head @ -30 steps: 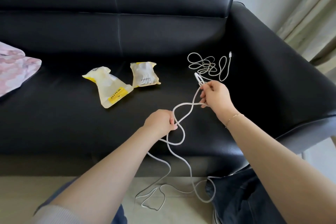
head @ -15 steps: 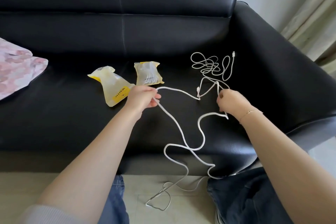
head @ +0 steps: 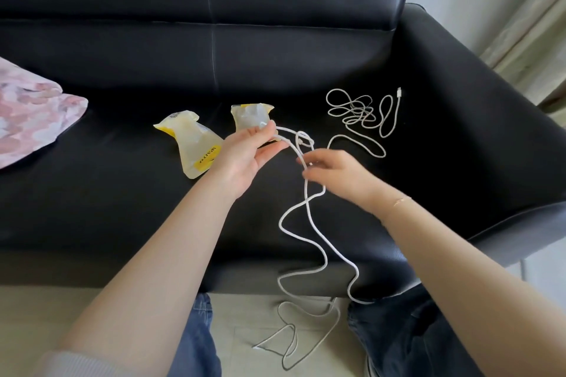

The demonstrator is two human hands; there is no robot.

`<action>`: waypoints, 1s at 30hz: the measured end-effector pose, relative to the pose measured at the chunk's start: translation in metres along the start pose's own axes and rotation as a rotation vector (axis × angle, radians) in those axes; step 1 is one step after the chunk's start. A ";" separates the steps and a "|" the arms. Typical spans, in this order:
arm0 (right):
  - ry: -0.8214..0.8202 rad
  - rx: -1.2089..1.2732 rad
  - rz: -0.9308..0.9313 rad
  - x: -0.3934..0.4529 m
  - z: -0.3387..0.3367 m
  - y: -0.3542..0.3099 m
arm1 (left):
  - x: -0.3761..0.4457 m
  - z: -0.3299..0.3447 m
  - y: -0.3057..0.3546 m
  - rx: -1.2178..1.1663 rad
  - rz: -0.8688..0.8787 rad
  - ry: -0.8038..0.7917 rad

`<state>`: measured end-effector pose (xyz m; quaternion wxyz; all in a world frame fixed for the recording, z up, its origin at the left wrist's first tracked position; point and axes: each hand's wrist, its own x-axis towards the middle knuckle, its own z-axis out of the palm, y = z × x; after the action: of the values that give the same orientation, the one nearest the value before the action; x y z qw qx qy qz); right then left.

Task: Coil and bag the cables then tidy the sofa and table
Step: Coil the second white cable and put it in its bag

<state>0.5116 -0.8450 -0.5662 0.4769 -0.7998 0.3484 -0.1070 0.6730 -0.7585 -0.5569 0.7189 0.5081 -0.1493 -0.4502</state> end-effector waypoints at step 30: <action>0.442 0.763 -0.109 0.007 -0.022 0.002 | -0.002 -0.013 -0.010 1.034 0.474 -0.166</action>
<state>0.5045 -0.8652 -0.5575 0.6456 -0.5416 0.3349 -0.4216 0.6757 -0.7502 -0.5706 0.4442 0.7092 -0.5158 -0.1835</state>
